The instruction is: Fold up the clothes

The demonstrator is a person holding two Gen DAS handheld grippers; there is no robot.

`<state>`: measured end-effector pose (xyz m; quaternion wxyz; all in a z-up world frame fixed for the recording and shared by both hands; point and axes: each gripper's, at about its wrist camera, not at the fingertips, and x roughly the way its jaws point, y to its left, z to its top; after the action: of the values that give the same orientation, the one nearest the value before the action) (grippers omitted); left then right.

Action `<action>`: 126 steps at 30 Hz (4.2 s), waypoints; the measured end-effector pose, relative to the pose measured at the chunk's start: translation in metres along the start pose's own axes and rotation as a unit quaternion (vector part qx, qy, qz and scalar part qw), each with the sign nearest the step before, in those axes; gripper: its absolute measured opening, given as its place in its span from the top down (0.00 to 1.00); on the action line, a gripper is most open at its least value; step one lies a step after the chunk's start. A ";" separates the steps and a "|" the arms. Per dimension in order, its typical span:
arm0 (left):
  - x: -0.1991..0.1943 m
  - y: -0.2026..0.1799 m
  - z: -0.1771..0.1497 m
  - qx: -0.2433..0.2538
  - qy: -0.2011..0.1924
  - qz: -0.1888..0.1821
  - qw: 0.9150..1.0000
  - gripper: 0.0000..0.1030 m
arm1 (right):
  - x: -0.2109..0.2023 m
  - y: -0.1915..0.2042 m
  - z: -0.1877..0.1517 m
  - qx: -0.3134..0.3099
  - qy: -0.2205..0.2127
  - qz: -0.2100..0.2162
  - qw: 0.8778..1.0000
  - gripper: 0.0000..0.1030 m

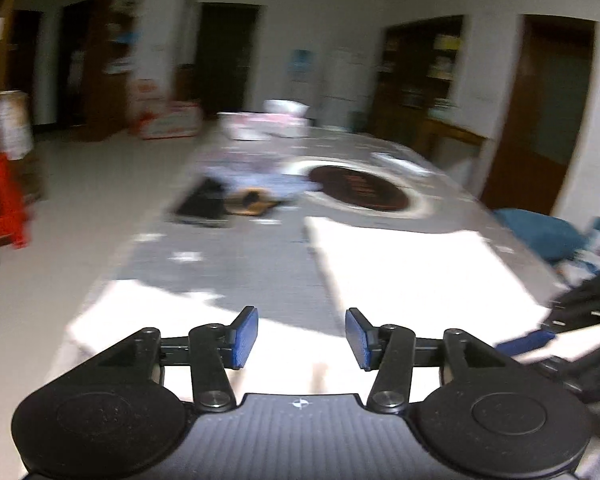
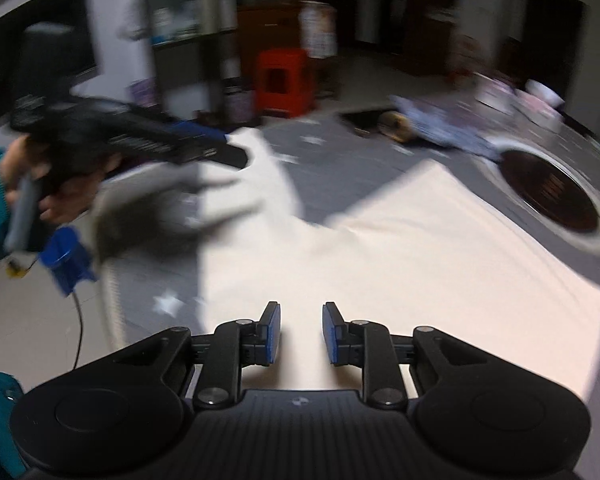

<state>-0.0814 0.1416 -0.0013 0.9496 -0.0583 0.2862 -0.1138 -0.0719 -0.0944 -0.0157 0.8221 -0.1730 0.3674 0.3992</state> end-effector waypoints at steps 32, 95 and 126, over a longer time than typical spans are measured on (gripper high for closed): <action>0.061 -0.110 -0.029 0.144 0.098 -0.047 0.984 0.33 | -0.130 -0.110 -0.170 0.249 -0.038 -0.143 0.957 0.75; 0.021 -0.154 -0.022 0.141 0.024 -0.089 0.986 0.00 | -0.183 -0.194 -0.125 0.409 -0.253 -0.045 0.876 0.97; -0.015 -0.072 -0.043 0.050 0.001 -0.031 0.998 0.00 | -0.026 -0.079 -0.020 0.311 -0.136 0.123 0.933 0.90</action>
<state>-0.1305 0.0740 -0.0161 0.9469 -0.0198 0.2795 -0.1576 -0.0298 -0.1685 -0.0102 0.8216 0.1936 0.3756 0.3826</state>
